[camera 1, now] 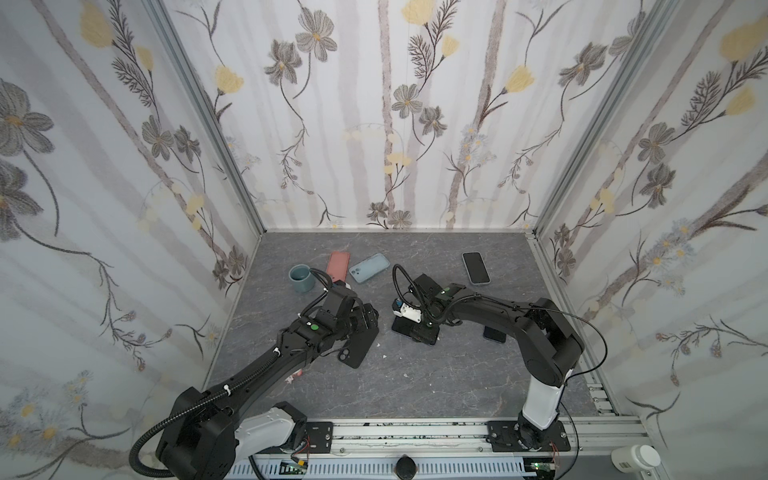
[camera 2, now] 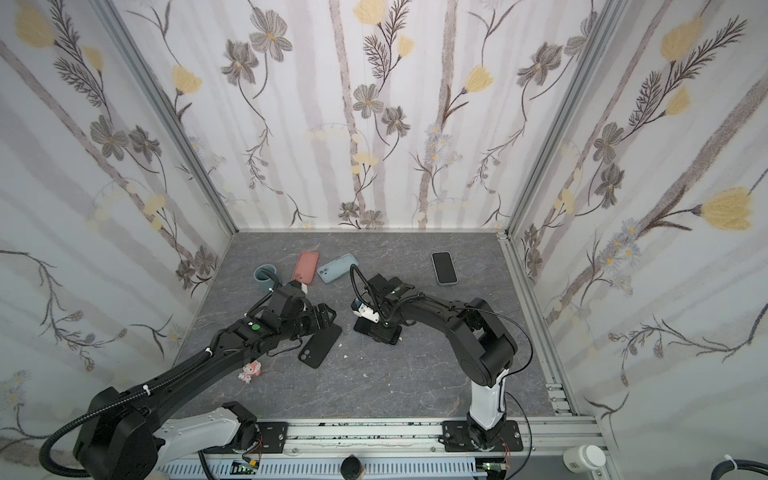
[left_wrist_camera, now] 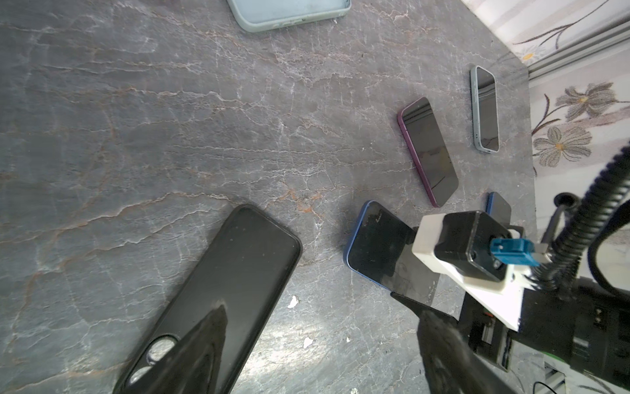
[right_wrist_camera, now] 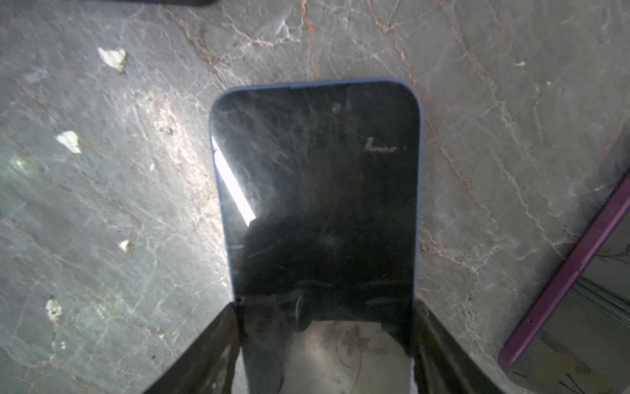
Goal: Put the phone into the phone case
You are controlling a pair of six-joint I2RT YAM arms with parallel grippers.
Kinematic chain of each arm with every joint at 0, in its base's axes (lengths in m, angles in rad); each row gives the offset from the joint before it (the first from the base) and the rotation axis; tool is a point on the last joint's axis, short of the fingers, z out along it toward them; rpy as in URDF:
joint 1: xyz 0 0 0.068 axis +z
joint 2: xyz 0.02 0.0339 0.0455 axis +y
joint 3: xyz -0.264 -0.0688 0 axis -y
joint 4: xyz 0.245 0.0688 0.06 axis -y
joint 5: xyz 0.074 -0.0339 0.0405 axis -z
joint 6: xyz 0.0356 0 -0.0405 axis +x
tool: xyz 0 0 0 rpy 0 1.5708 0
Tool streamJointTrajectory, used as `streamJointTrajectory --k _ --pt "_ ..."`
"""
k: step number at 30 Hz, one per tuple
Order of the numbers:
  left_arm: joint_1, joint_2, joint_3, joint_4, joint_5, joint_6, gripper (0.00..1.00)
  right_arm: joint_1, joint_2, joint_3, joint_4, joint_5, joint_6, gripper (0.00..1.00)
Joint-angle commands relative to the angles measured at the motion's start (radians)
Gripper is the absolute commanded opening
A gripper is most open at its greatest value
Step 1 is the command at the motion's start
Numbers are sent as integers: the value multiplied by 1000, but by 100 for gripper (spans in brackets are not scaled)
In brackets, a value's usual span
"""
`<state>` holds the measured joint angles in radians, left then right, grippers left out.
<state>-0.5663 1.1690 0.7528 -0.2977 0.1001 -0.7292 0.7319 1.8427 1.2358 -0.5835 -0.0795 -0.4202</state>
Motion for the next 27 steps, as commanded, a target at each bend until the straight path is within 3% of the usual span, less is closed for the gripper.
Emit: streamJointTrajectory --k 1,27 --pt "4 16 30 12 47 11 87 0 -27 -5 3 -22 1 56" --pt "9 60 114 53 129 -13 88 0 -151 -91 64 -44 13 55"
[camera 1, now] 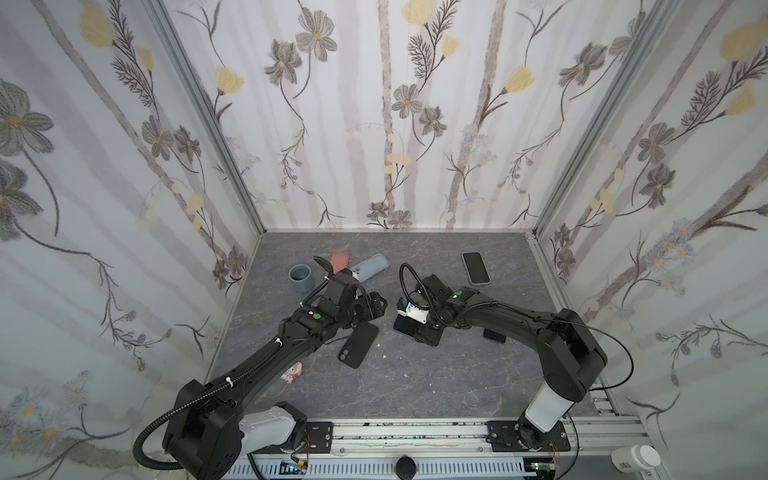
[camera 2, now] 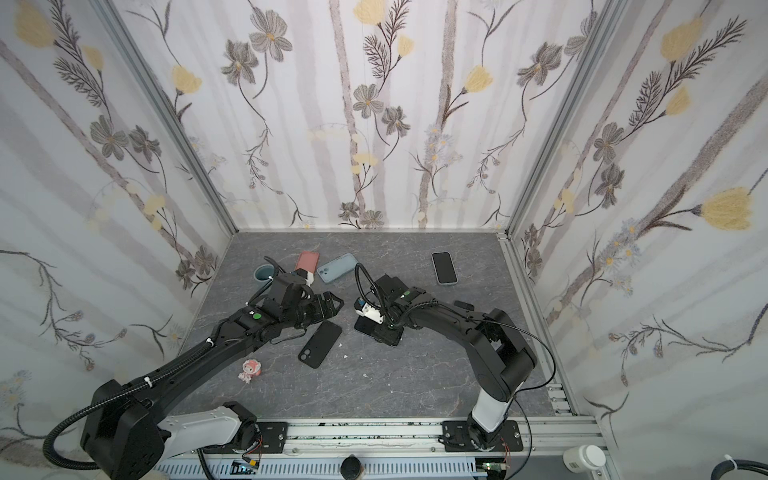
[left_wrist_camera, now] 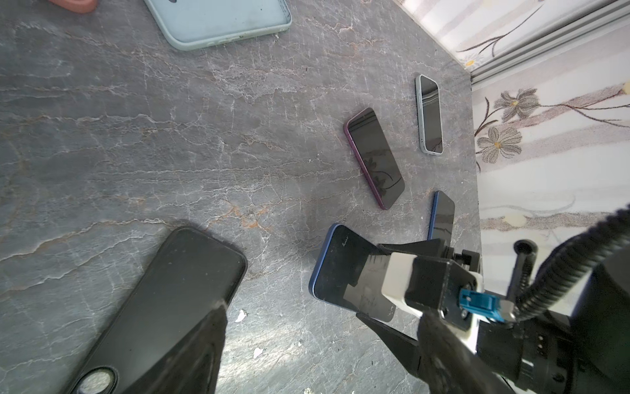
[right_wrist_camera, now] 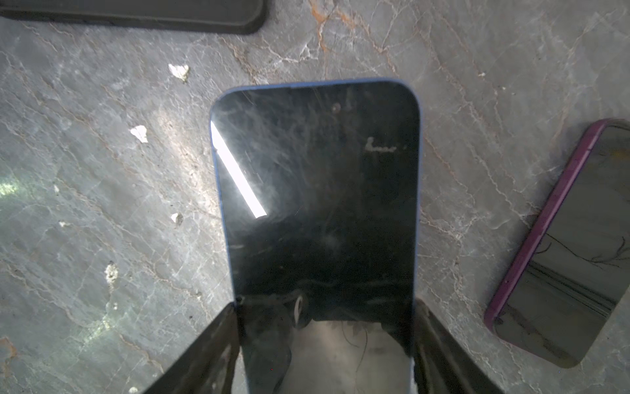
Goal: Put the phone into the phone case
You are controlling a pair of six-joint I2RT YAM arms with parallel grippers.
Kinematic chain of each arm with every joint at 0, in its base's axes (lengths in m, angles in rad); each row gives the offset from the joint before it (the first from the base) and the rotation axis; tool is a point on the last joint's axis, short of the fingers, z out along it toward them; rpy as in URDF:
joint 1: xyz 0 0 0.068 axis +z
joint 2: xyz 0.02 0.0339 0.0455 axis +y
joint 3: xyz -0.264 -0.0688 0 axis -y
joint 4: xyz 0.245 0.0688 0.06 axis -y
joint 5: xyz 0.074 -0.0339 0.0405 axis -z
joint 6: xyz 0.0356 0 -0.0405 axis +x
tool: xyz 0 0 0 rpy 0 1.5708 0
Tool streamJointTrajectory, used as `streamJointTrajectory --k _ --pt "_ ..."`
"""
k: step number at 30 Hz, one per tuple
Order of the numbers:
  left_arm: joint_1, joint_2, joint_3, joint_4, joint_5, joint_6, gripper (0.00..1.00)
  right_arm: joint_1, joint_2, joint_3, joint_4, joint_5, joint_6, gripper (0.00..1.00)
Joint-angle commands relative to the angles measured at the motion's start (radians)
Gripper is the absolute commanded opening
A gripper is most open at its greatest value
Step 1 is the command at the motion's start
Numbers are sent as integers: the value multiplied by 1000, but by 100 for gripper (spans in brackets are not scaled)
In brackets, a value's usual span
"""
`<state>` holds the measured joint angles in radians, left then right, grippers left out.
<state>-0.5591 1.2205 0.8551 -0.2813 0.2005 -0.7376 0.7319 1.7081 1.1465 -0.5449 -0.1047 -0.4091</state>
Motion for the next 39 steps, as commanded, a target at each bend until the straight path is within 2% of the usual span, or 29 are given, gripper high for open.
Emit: streamJointTrajectory --k 1,14,17,26,29,39 --pt "2 17 15 39 36 -3 88 1 -20 1 23 -17 0 55" --pt "8 96 68 61 163 21 86 0 -102 2 54 -52 -17 55" --pt "8 117 73 68 205 29 79 0 -105 -2 74 -65 -21 55" --pt "16 146 88 60 238 48 71 0 -197 -29 127 -106 -37 54" --pt "20 146 90 72 265 49 64 -1 -215 -40 138 -121 -46 55" --pt "30 163 74 104 383 50 30 -2 -249 -50 161 -180 -61 55"
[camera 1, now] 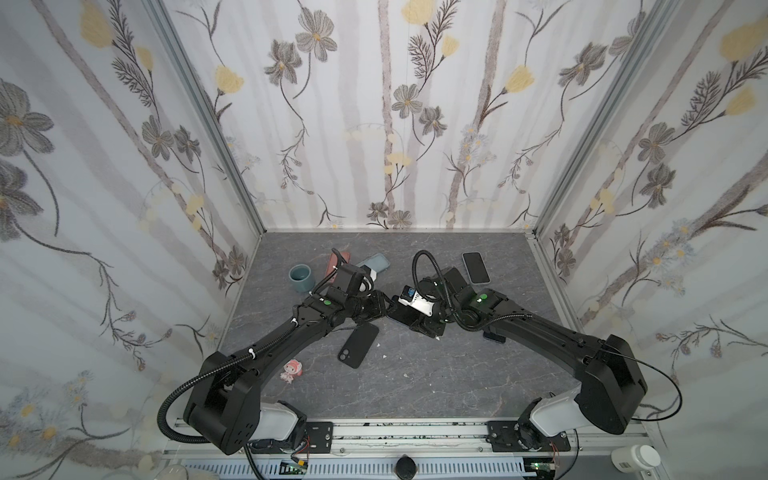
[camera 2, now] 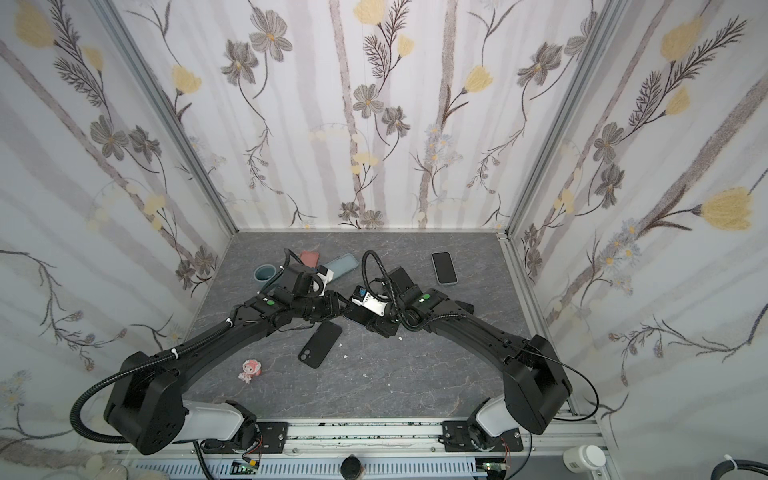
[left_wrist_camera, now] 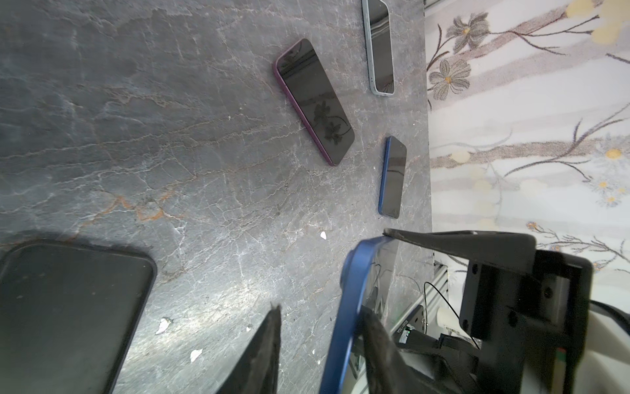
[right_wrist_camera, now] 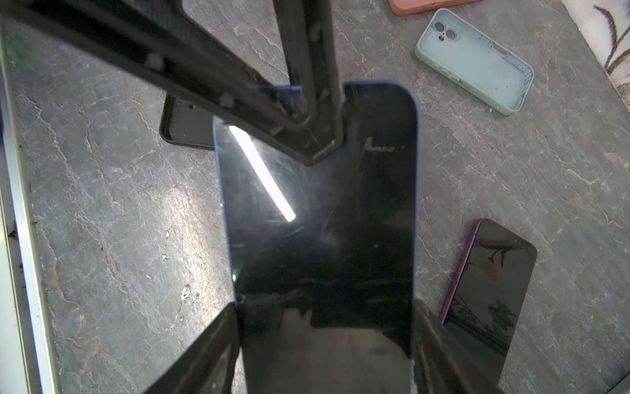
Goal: Put the phone into the phone case
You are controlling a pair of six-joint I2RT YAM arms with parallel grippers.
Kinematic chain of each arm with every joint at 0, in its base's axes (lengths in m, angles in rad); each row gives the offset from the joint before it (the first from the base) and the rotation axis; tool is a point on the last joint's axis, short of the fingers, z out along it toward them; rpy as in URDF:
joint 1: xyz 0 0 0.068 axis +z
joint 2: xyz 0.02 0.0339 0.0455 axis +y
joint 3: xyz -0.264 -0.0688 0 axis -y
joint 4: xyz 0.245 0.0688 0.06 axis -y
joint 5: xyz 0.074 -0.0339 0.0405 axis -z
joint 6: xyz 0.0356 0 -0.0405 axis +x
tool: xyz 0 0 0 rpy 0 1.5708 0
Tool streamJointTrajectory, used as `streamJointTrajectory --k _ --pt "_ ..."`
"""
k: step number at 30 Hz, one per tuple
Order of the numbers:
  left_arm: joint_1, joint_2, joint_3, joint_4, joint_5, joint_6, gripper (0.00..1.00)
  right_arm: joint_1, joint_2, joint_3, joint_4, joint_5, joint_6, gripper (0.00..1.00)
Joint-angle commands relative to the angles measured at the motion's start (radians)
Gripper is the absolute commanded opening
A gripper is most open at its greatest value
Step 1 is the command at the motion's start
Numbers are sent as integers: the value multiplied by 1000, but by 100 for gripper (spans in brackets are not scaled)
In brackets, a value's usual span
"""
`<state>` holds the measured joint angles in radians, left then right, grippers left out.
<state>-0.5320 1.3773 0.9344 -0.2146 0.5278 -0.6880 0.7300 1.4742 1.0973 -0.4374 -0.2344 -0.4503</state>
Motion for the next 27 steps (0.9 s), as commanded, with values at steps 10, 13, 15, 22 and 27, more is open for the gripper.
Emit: streamJointTrajectory --k 10,13,15,22,27 --pt "2 -9 -24 83 116 -1 0 0 -32 -3 70 -42 -19 55" --pt "3 -16 -29 96 118 -1 0 0 -37 -7 74 -29 -18 55" --pt "4 -26 -33 113 115 -2 0 0 -41 -9 81 -16 -11 59" --pt "5 -145 -72 232 36 -41 0 -7 -96 -6 178 34 102 98" --pt "13 -256 -54 251 -94 -31 0 -23 -166 44 244 -11 206 100"
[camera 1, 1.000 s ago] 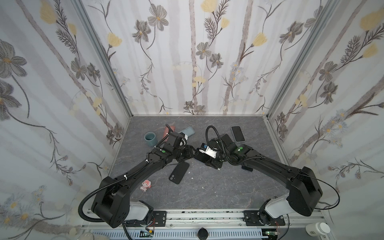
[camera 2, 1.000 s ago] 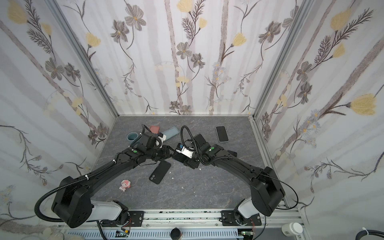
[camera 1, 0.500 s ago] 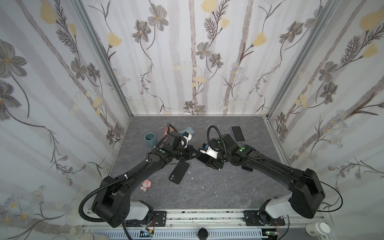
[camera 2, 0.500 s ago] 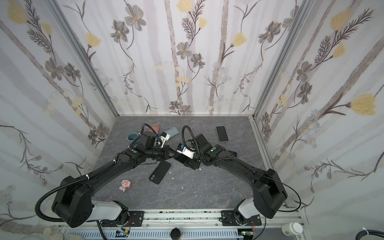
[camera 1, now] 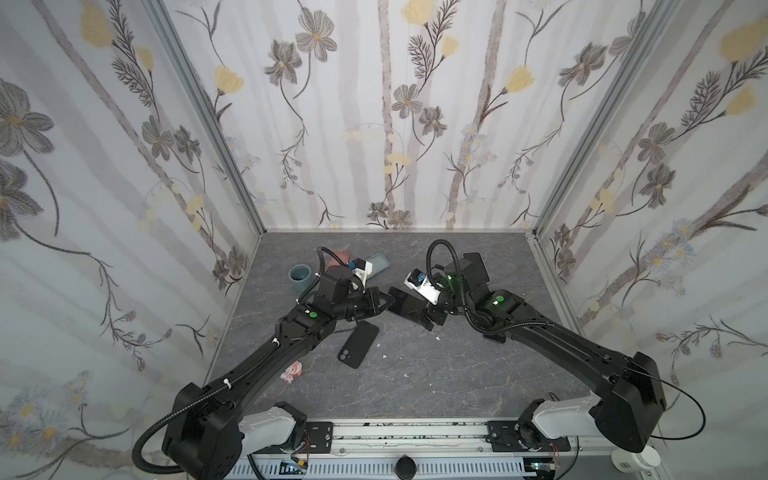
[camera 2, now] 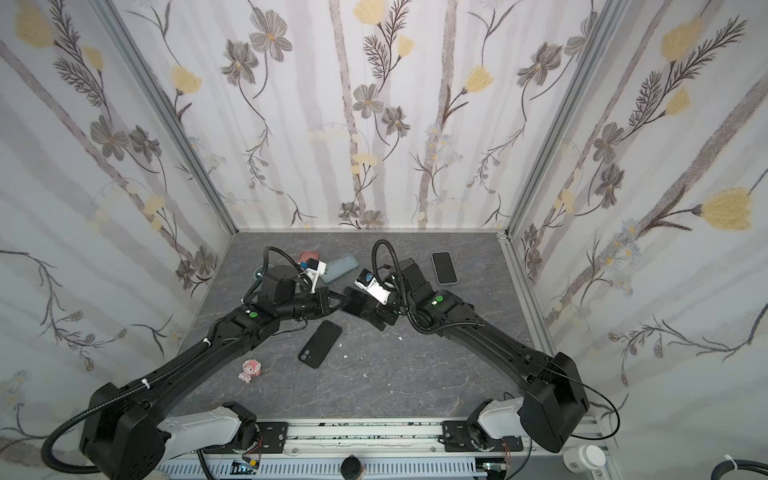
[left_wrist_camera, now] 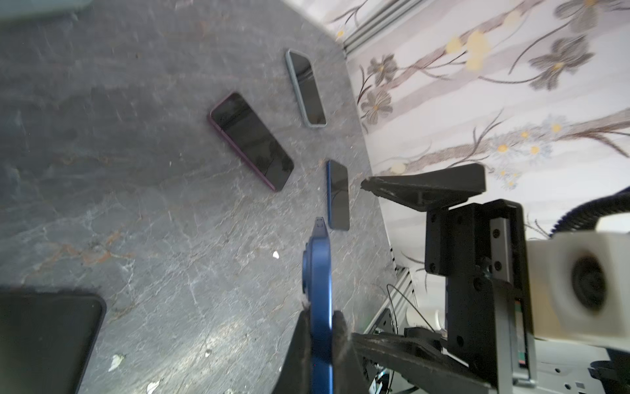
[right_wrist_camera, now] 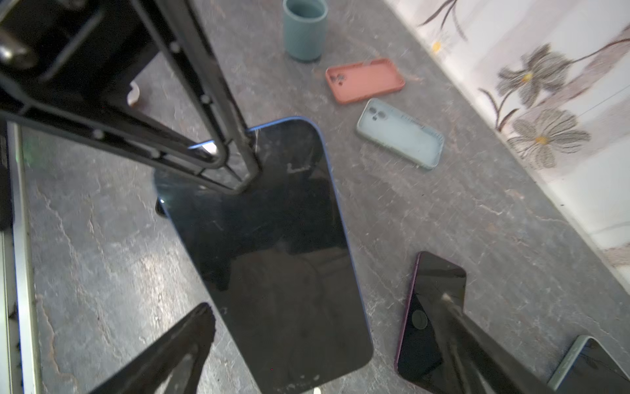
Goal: Put the phone into the phone case
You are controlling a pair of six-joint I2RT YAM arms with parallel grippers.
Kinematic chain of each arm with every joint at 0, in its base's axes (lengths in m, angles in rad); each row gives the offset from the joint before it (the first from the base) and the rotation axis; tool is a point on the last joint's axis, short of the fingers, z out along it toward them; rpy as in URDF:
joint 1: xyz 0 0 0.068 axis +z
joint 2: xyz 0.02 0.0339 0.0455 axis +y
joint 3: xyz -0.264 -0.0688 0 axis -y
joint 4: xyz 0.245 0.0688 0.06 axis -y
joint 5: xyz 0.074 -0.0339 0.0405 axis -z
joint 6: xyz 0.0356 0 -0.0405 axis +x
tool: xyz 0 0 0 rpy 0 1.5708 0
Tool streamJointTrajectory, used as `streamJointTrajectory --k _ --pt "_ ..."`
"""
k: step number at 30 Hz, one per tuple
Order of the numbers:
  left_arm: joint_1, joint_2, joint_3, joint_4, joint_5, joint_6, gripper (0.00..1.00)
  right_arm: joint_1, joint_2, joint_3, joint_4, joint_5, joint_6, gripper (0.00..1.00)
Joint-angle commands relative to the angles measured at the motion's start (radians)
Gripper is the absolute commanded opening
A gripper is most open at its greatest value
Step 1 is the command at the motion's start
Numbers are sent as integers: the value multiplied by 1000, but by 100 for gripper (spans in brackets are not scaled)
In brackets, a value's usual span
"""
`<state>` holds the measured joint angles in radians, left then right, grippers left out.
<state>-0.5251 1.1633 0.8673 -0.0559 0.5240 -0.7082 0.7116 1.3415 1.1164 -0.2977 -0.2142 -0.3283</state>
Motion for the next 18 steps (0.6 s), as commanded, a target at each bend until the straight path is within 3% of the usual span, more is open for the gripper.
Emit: streamJointTrajectory --k 1,7,12,18 --pt "7 -62 14 103 -109 -12 0 -7 -51 29 127 -30 107 100" --pt "10 -173 13 241 -189 -11 0 -86 -167 20 308 -79 394 100" --pt "11 -226 -11 419 -174 -16 0 -192 -237 -34 518 -270 669 99" --pt "10 -256 -28 599 -125 -29 0 -234 -224 -23 585 -398 821 85"
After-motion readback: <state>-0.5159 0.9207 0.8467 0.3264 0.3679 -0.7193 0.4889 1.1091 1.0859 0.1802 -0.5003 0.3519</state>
